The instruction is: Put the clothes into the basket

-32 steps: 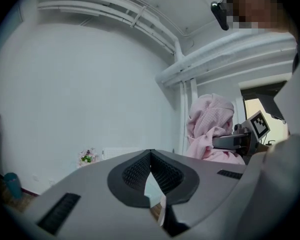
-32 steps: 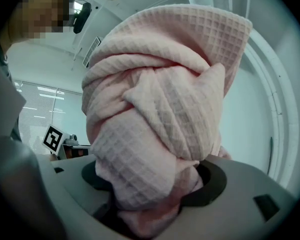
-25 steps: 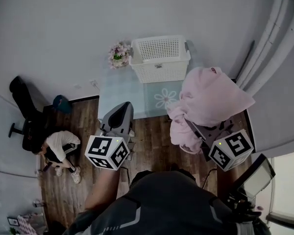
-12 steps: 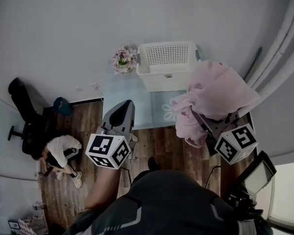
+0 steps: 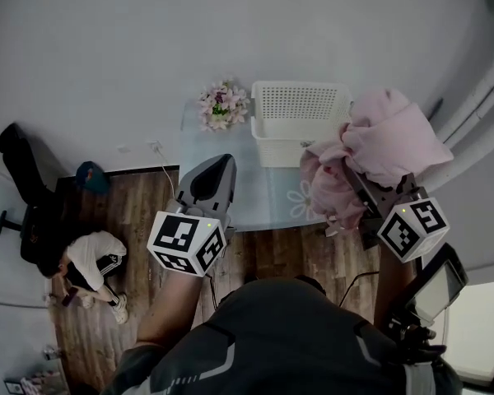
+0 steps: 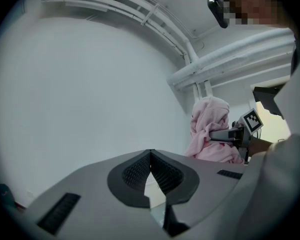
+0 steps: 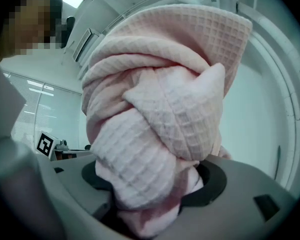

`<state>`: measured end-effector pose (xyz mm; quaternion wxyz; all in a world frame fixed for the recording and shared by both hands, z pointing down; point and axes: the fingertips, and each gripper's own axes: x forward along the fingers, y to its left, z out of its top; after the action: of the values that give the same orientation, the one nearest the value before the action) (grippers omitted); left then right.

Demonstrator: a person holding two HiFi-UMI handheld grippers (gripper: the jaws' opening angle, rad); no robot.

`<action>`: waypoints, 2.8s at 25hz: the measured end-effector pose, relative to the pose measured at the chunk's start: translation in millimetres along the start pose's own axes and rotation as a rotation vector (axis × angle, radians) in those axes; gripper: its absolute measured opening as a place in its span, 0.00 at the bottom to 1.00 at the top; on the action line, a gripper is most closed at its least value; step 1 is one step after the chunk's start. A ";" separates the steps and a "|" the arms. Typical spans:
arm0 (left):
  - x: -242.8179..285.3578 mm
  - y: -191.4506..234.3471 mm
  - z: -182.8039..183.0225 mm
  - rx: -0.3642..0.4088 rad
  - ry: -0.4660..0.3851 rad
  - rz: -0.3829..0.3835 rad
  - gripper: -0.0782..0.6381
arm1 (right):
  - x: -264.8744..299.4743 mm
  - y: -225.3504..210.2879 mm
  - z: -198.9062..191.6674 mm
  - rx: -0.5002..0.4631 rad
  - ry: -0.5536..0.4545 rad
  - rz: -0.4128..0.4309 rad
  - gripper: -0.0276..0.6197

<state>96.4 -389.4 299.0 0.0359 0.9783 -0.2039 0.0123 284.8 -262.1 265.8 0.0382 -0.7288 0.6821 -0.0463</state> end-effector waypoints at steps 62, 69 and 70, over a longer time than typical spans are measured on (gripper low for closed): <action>98.0 55.5 -90.8 -0.115 0.179 0.522 0.11 | 279.9 -104.4 -273.1 -0.518 0.781 0.921 0.60; 93.4 52.7 -94.1 -0.109 0.200 0.548 0.11 | 270.4 -101.9 -340.8 -0.625 0.963 0.996 0.60; 92.3 51.1 -92.9 -0.102 0.200 0.542 0.11 | 268.5 -101.7 -347.5 -0.642 0.980 1.001 0.60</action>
<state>159.7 -465.9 398.5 0.1004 0.8790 -0.4535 0.1077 361.6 -520.6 627.0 -0.4651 -0.2049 0.8496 -0.1409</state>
